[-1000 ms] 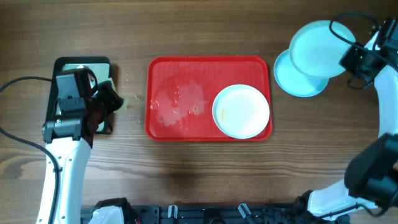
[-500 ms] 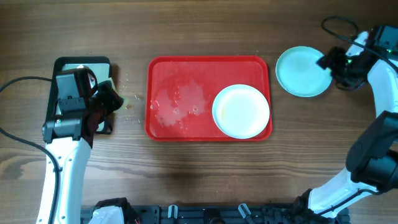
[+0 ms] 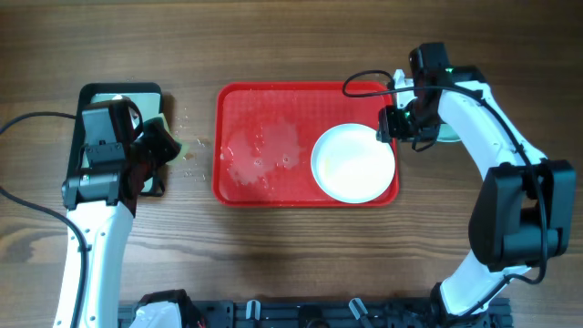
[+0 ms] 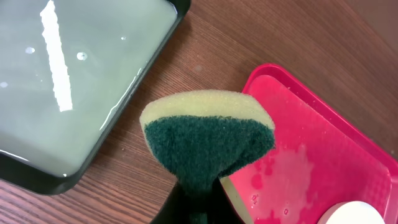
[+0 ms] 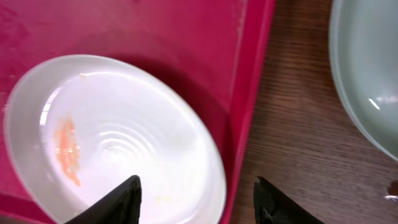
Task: Clean dirty plates on tray and stack at the side
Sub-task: 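Move the right gripper to the white plate and grip its rim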
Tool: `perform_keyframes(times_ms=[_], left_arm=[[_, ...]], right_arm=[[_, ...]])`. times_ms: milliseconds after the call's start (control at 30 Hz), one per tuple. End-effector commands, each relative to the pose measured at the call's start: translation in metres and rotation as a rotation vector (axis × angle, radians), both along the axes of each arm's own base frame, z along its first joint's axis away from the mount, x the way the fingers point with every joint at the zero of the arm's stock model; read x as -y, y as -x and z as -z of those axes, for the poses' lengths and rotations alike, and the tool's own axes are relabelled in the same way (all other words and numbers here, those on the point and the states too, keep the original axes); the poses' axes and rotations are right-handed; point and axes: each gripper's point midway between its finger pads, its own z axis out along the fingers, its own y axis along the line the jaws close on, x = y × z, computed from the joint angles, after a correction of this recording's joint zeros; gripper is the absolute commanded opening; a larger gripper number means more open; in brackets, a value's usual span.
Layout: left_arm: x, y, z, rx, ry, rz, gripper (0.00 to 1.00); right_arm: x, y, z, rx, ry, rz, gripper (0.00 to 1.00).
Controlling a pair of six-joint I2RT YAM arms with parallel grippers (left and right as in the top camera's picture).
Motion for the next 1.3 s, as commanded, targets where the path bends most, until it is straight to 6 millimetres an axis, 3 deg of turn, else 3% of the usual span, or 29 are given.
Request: perform_keyframes(times_ms=[0,67,200,500,700,867,967,1267], left_arm=[[0.0,-0.001,-0.003,0.014,0.009,-0.005,0.04],[0.0,-0.001,-0.003,0.014,0.009,-0.005,0.04],[0.0,-0.001,-0.002,0.013,0.009,-0.005,0.04],[-0.001,-0.002,-0.004,0.022,0.009,-0.005,0.04],[-0.001,-0.003,-0.005,0.028,0.008,-0.005,0.04],[-0.001,-0.003,-0.005,0.028,0.008,-0.005,0.04],[-0.001,-0.003,-0.005,0.027,0.008,-0.005,0.04],[0.008,-0.003,-0.005,0.029,0.046,0.024,0.04]], right_arm=[[0.015,0.0,0.014,-0.009,0.077,0.06,0.51],[0.015,0.0,0.019,0.002,0.076,0.061,0.45],[0.0,0.013,0.026,-0.044,-0.011,0.052,0.46],[-0.002,0.029,0.043,-0.089,-0.026,0.078,0.43],[-0.026,0.031,0.04,-0.088,-0.095,0.037,0.3],[-0.052,0.035,0.043,-0.073,-0.089,-0.037,0.31],[-0.038,0.032,0.047,-0.051,0.042,0.008,0.38],[-0.037,0.027,0.063,-0.035,0.048,0.019,0.24]])
